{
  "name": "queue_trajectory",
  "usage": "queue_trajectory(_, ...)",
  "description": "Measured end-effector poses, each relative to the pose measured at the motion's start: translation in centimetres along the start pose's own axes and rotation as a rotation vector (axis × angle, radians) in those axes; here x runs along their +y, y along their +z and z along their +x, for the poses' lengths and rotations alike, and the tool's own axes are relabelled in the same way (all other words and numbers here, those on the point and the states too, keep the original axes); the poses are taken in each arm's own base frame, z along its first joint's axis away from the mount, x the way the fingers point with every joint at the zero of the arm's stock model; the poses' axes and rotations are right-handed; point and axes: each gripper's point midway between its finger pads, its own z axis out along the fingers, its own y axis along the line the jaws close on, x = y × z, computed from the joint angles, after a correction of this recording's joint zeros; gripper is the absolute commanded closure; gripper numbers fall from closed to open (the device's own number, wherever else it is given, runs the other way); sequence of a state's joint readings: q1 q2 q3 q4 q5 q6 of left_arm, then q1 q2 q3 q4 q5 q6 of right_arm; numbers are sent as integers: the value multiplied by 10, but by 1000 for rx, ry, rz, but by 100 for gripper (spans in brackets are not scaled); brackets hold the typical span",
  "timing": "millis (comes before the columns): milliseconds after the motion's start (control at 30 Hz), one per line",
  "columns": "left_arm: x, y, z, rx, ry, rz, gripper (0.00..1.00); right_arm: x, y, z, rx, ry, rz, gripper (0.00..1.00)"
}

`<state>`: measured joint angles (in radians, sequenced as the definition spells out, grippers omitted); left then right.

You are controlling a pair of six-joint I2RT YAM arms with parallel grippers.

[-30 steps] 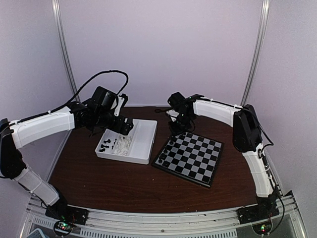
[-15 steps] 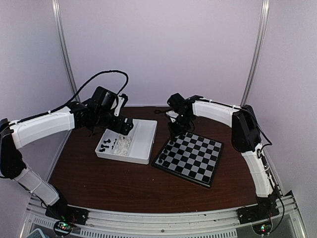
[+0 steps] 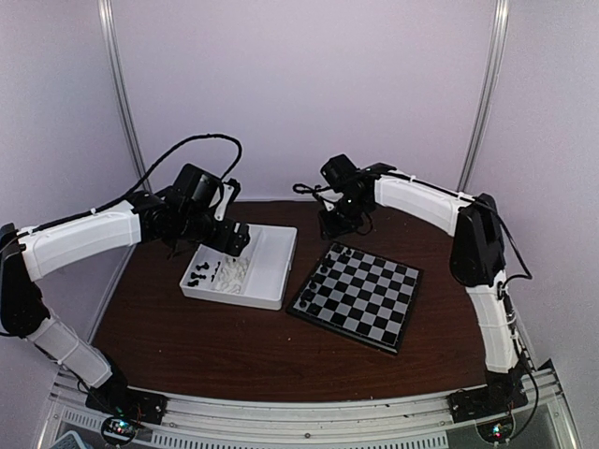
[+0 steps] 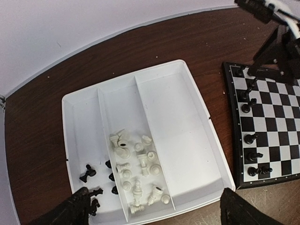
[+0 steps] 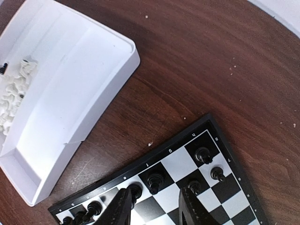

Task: Set up the chess pieces on the board
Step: Place the chess piece on the chessboard, then pick up the chess piece from the storage box.

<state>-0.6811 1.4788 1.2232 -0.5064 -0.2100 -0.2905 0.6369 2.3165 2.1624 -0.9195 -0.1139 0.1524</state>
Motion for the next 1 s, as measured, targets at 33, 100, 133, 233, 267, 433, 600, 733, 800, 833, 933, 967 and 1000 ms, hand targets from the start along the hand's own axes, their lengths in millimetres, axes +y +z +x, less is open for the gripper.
queue_trajectory(33,1,0,1,5,-3,-5,12,0,-10,-4,-23,0,-2,62)
queue_trajectory(100,4,-1,4,21,-10,-14,15,1,-29,-9,-64,0,-7,61)
queue_trajectory(133,6,-1,4,27,-16,-19,17,1,-41,-12,-92,0,-12,61)
queue_trajectory(233,20,1,5,38,-55,-43,21,3,-75,-23,-179,1,-25,61)
queue_trajectory(267,25,1,6,43,-70,-53,25,3,-86,-25,-208,1,-30,61)
queue_trajectory(433,58,10,16,89,-146,-118,50,5,-121,-25,-308,4,-54,60)
queue_trajectory(600,83,31,42,195,-182,-159,55,6,-129,-14,-341,5,-78,60)
queue_trajectory(733,101,51,66,312,-219,-170,58,6,-131,-7,-354,6,-87,59)
queue_trajectory(800,108,59,73,355,-228,-173,62,7,-134,-6,-361,5,-92,59)
queue_trajectory(833,111,62,76,374,-229,-175,63,7,-135,-6,-365,5,-95,59)
queue_trajectory(933,113,71,81,412,-218,-173,64,8,-138,-8,-379,4,-99,59)
queue_trajectory(967,113,74,80,422,-216,-170,65,8,-138,-9,-383,4,-100,60)
queue_trajectory(1000,112,77,80,431,-214,-168,65,8,-138,-9,-385,4,-100,59)
